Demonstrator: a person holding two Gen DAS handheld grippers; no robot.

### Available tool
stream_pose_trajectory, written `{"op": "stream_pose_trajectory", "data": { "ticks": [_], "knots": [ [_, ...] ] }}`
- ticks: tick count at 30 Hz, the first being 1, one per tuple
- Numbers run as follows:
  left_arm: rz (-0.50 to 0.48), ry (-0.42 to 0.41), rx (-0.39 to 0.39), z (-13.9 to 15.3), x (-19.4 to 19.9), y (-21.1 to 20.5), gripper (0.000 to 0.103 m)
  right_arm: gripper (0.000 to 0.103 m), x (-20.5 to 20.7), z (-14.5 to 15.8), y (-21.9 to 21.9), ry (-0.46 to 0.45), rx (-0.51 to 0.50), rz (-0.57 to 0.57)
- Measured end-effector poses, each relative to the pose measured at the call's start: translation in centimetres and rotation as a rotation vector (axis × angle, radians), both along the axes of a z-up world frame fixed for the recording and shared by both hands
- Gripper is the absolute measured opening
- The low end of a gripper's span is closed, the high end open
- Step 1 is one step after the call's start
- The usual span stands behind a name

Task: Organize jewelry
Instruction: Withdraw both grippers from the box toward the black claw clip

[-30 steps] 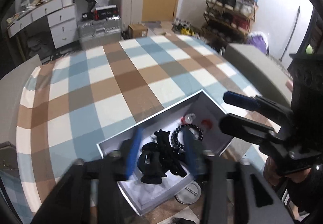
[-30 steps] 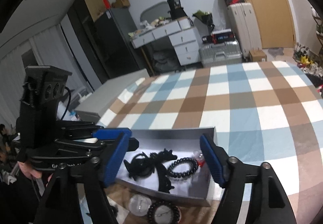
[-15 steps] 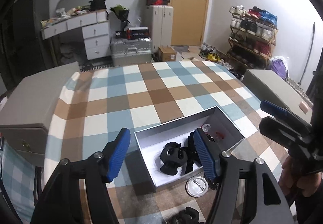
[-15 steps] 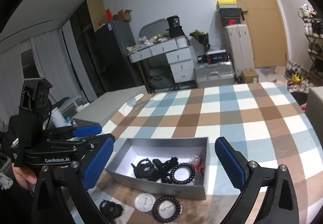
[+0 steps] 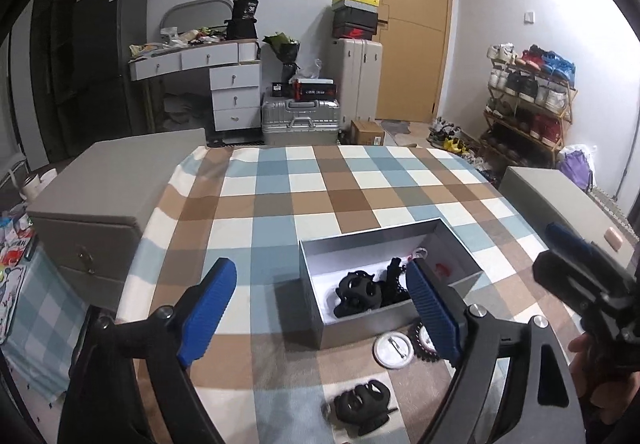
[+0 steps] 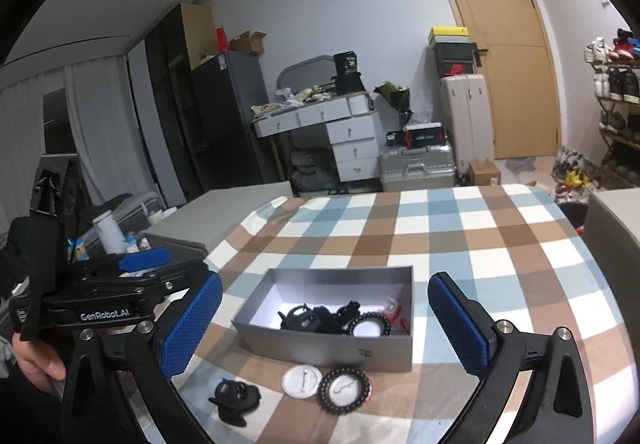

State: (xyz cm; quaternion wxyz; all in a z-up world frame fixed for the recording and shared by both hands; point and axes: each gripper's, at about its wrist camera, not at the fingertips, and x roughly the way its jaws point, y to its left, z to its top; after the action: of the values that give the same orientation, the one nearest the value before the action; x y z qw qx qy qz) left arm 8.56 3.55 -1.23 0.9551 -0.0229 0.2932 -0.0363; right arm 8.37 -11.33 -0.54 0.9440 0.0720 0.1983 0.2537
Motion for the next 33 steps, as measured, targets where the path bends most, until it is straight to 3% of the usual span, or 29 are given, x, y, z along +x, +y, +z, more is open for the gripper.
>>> {"op": "stream_pose_trajectory", "data": {
  "ticks": [6,12,18,23,33],
  "knots": [
    [0.038,-0.015,-0.023,-0.4,-2.0,0.0,0.098,0.103,-2.2,-0.4,-0.3,-0.028,0.003,-0.018],
    [0.057,-0.065,-0.020,-1.6,-3.9,0.1,0.102,0.103,-4.1,-1.2,-0.7,-0.071,-0.027,-0.070],
    [0.061,0.018,-0.049,-4.4,-3.9,0.8,0.102,0.103,-4.9,-2.5,-0.2,-0.096,-0.100,-0.097],
    [0.052,0.064,-0.047,-6.3,-4.2,0.7,0.102,0.103,-5.1,-4.0,0.1,-0.058,-0.124,-0.080],
    [-0.020,0.144,-0.076,-8.1,-4.4,-0.1,0.102,0.103,-5.8,-5.7,0.0,-0.032,-0.183,-0.102]
  ]
}}
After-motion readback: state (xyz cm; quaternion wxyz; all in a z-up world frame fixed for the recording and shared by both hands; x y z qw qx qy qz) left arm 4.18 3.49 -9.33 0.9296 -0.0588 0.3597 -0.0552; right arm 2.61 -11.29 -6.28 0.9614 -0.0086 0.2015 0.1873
